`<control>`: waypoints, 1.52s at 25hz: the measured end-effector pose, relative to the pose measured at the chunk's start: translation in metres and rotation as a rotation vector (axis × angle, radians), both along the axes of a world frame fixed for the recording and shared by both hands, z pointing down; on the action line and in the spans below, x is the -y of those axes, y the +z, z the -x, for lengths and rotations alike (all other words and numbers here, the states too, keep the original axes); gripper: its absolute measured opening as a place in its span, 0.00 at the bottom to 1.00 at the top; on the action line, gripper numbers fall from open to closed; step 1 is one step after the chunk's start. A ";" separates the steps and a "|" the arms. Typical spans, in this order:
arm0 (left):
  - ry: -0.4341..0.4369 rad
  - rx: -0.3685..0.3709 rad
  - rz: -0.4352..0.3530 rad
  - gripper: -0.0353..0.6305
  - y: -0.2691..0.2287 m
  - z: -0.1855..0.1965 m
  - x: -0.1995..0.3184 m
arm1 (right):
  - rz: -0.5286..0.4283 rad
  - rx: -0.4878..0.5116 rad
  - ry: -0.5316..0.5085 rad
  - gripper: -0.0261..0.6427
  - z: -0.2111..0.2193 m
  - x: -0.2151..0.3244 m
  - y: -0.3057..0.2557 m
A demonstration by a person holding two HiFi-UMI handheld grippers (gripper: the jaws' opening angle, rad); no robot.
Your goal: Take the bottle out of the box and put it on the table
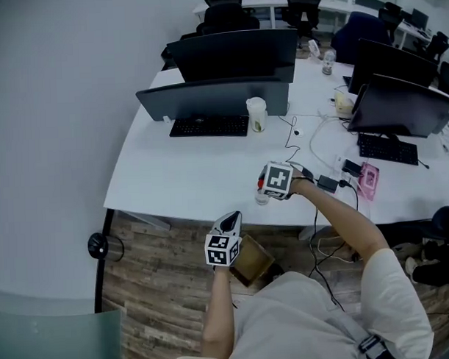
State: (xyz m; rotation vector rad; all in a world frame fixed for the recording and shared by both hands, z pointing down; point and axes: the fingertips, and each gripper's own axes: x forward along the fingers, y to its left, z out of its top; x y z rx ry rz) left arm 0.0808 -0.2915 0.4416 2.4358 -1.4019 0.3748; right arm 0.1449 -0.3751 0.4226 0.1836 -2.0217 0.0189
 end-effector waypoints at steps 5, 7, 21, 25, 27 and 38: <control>-0.019 -0.002 -0.002 0.08 0.010 -0.011 0.005 | 0.013 0.104 0.057 0.31 0.003 0.010 0.001; -0.025 -0.010 0.007 0.08 0.015 -0.017 0.003 | 0.005 0.153 0.090 0.31 0.003 0.016 0.000; -0.100 -0.055 0.007 0.08 0.018 -0.024 -0.014 | -0.059 0.432 0.371 0.41 -0.017 0.021 0.001; -0.114 -0.056 -0.011 0.08 0.006 -0.017 -0.020 | -0.036 0.516 0.501 0.41 -0.035 0.011 -0.002; -0.120 -0.058 -0.019 0.08 0.000 -0.015 -0.027 | -0.033 0.552 0.556 0.41 -0.042 -0.001 -0.004; -0.114 -0.073 -0.046 0.08 -0.022 -0.003 -0.073 | -0.074 0.731 0.796 0.41 -0.069 -0.100 -0.009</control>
